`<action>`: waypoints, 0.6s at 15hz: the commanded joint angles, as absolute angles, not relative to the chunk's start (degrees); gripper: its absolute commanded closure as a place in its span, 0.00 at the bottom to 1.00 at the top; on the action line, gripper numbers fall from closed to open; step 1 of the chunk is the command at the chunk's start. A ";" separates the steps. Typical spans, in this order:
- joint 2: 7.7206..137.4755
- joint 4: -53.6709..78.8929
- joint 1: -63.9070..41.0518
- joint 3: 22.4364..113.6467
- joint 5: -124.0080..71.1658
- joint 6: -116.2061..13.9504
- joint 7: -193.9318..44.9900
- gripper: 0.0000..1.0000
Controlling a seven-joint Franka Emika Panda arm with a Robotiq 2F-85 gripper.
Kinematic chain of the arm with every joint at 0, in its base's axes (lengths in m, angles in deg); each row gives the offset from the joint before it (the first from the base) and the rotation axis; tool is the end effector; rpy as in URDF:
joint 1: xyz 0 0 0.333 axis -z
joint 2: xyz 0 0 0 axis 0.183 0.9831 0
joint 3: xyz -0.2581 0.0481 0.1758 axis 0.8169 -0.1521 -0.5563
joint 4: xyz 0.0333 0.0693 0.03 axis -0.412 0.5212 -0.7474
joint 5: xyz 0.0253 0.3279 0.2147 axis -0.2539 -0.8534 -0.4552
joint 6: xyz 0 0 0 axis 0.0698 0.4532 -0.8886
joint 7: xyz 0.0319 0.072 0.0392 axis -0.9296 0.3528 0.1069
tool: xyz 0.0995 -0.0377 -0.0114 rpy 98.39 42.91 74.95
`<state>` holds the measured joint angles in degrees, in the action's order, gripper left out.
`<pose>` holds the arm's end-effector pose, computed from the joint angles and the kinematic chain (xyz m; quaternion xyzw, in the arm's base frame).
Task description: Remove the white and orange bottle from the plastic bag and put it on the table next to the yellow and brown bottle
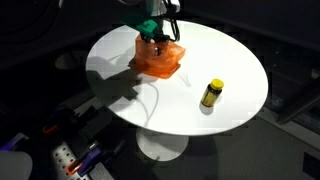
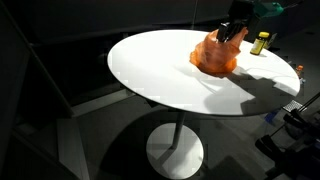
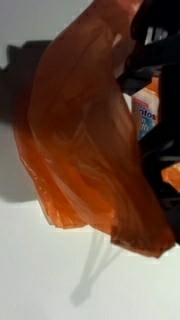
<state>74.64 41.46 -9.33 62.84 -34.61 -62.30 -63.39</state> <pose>0.5878 -0.0010 0.2694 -0.9980 -0.0194 -0.0537 0.0282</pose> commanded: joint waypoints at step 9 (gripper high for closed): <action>71.76 39.82 -10.85 66.33 -26.67 -54.52 -73.25 0.26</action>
